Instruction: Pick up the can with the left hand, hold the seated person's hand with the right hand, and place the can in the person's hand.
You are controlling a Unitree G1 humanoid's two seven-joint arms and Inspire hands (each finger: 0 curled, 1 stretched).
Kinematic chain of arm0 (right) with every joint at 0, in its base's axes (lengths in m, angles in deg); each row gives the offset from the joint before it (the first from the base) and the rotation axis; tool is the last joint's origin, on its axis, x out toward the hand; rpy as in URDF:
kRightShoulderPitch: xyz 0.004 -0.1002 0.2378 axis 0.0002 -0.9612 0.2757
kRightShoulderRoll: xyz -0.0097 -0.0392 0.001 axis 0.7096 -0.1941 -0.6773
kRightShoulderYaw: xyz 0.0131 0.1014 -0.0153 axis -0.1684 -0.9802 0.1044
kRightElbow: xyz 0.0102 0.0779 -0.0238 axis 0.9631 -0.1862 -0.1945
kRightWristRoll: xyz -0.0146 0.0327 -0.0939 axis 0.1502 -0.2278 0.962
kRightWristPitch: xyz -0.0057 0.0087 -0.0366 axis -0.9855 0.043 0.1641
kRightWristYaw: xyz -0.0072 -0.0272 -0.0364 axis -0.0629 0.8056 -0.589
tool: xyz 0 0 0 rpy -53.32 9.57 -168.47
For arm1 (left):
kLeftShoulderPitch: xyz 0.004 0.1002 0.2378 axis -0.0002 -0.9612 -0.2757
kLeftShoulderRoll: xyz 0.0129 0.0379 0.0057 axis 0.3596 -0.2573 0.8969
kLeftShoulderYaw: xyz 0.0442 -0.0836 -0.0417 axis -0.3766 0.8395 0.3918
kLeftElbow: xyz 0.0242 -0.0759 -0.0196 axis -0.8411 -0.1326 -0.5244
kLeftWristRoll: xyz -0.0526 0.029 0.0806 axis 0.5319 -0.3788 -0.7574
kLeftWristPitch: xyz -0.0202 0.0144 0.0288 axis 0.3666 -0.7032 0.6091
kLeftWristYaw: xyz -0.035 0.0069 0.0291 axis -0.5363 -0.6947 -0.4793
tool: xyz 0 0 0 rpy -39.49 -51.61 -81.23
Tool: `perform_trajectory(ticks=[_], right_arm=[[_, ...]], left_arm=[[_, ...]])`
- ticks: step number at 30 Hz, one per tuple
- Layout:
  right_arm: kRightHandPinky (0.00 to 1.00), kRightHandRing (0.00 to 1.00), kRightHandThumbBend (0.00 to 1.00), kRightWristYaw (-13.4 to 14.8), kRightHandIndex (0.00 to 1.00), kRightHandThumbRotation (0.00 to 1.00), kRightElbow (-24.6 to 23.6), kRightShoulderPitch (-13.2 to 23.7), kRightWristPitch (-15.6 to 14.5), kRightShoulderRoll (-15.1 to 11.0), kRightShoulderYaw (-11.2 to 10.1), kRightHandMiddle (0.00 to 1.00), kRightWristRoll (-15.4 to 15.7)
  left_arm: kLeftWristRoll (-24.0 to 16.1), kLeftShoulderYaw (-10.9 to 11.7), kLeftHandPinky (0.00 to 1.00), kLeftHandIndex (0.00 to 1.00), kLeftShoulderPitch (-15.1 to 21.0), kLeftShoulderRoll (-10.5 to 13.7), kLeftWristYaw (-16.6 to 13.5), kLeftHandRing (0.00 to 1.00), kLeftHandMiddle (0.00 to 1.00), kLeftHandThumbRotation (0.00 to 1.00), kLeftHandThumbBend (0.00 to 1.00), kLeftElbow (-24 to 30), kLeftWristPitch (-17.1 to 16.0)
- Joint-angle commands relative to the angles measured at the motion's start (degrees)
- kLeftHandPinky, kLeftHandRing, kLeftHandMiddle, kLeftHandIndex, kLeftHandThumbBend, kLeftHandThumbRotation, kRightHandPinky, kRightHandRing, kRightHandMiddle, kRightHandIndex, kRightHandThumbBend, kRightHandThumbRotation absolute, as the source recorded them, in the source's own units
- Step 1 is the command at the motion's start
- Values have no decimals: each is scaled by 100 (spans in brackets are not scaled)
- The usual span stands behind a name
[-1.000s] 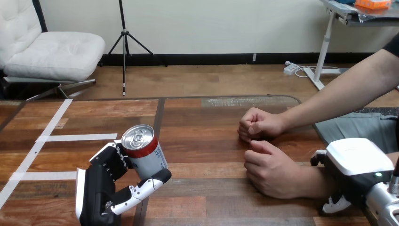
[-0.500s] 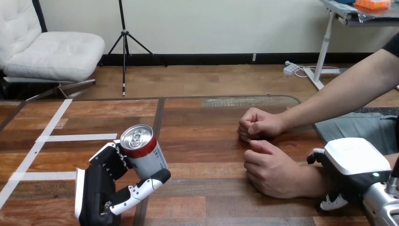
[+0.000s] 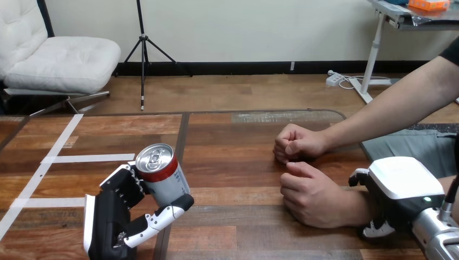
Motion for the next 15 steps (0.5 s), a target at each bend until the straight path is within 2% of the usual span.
perform_trajectory(ticks=[1,15], right_arm=[[75,77,82,115,75,6,364,282,57,-17,179,77,-104],[74,76,80,221,75,5,806,464,83,-3,349,76,-194]], left_arm=[[41,12,42,51,167,47,43,44,49,0,73,467,-76],[-91,88,43,51,161,57,-23,44,48,0,73,464,-129]])
